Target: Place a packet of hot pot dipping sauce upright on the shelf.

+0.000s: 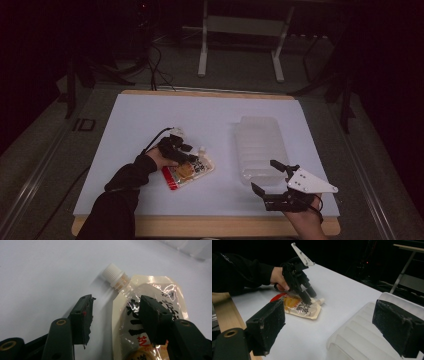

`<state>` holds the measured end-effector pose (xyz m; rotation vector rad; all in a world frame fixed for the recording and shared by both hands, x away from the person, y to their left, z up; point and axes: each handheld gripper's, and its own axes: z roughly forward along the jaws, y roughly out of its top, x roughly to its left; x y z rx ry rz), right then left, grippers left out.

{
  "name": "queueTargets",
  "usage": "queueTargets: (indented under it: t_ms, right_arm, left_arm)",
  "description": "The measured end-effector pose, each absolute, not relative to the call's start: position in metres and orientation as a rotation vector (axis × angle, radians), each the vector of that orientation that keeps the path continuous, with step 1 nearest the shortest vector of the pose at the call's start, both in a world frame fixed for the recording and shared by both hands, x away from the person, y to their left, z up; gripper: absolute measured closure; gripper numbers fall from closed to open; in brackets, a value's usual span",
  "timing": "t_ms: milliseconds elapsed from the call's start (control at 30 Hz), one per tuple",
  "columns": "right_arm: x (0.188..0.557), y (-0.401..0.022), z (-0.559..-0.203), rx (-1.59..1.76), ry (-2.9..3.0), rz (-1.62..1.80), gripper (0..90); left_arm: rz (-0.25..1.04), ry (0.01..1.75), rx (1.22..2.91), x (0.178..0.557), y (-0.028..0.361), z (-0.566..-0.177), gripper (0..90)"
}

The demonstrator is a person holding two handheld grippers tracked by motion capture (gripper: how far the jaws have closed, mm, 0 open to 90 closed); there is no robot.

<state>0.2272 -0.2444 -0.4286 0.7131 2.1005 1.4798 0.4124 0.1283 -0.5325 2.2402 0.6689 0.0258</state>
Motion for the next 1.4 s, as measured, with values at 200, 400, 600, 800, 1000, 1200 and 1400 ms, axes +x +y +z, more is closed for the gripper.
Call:
queueTargets:
  t_ms: [200,400,600,800,1000,1200,1400]
  right_arm:
    - [0.227,-0.243,-0.429,0.711,2.105,1.471,10.9]
    - [0.227,-0.243,-0.429,0.712,2.110,1.463,11.0]
    - [0.228,-0.242,-0.430,0.712,2.113,1.457,11.0]
    - [0.227,-0.242,-0.430,0.713,2.114,1.454,11.0]
    - [0.227,-0.241,-0.430,0.704,2.118,1.450,13.4]
    - [0.225,-0.242,-0.428,0.708,2.096,1.465,13.2]
    - [0.226,-0.242,-0.428,0.705,2.103,1.465,13.0]
  left_arm:
    - [0.023,0.695,2.261,0.408,0.124,-0.531,44.7]
    - [0.109,0.706,2.301,0.400,0.116,-0.529,47.0]
    - [0.179,0.696,2.372,0.391,0.105,-0.525,57.9]
    - [0.215,0.691,2.411,0.383,0.097,-0.522,71.3]
    - [0.245,0.704,2.430,0.381,0.094,-0.520,82.9]
    - [0.246,0.719,2.411,0.380,0.096,-0.521,89.0]
    - [0.240,0.697,2.383,0.380,0.100,-0.523,90.0]
